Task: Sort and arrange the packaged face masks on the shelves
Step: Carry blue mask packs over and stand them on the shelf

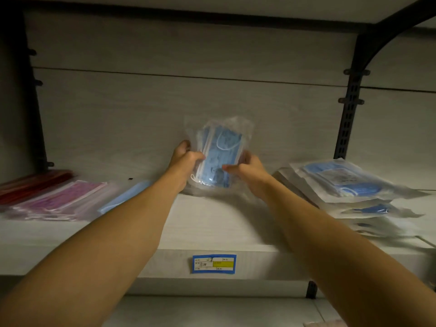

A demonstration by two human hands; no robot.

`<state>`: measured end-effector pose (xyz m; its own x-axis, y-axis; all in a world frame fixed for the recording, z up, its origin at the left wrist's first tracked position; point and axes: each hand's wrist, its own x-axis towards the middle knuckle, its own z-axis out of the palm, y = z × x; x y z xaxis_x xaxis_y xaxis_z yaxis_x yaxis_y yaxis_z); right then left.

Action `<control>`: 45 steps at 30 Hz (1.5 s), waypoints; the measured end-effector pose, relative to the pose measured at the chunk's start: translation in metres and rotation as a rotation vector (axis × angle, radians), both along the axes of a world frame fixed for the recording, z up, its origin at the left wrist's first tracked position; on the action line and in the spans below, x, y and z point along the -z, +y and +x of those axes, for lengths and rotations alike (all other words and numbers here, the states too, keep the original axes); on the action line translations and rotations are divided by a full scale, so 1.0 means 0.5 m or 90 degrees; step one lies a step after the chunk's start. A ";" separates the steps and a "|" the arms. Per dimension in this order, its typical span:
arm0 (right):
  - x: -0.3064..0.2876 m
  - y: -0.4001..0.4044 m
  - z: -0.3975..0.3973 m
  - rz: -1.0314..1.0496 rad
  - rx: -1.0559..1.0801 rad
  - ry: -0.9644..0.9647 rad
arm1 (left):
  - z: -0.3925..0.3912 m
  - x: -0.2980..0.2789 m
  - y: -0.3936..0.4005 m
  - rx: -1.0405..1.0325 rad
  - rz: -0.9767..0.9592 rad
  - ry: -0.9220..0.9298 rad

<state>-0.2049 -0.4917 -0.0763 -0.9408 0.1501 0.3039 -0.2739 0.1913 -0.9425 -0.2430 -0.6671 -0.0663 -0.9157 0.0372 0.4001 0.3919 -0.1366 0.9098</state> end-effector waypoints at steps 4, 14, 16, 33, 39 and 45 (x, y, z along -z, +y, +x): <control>0.016 0.000 -0.013 -0.017 -0.001 0.009 | -0.016 0.006 -0.006 0.002 -0.043 -0.001; -0.011 0.006 -0.010 -0.052 0.052 0.097 | -0.013 -0.009 0.003 0.110 0.078 0.005; -0.009 0.004 -0.008 -0.050 0.033 0.083 | -0.005 -0.008 0.002 0.132 0.053 -0.020; -0.004 -0.001 -0.006 -0.049 0.021 0.075 | -0.002 -0.003 0.027 0.031 -0.028 0.043; -0.013 0.005 0.003 -0.064 0.032 0.063 | -0.013 -0.004 0.019 0.008 -0.047 0.050; -0.015 0.011 0.005 -0.058 0.046 0.006 | -0.031 0.002 0.009 0.006 -0.027 0.033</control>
<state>-0.2022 -0.4860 -0.0690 -0.9235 0.2447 0.2954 -0.2720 0.1251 -0.9541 -0.2584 -0.6626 -0.0673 -0.8930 0.0642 0.4454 0.4381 -0.1016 0.8932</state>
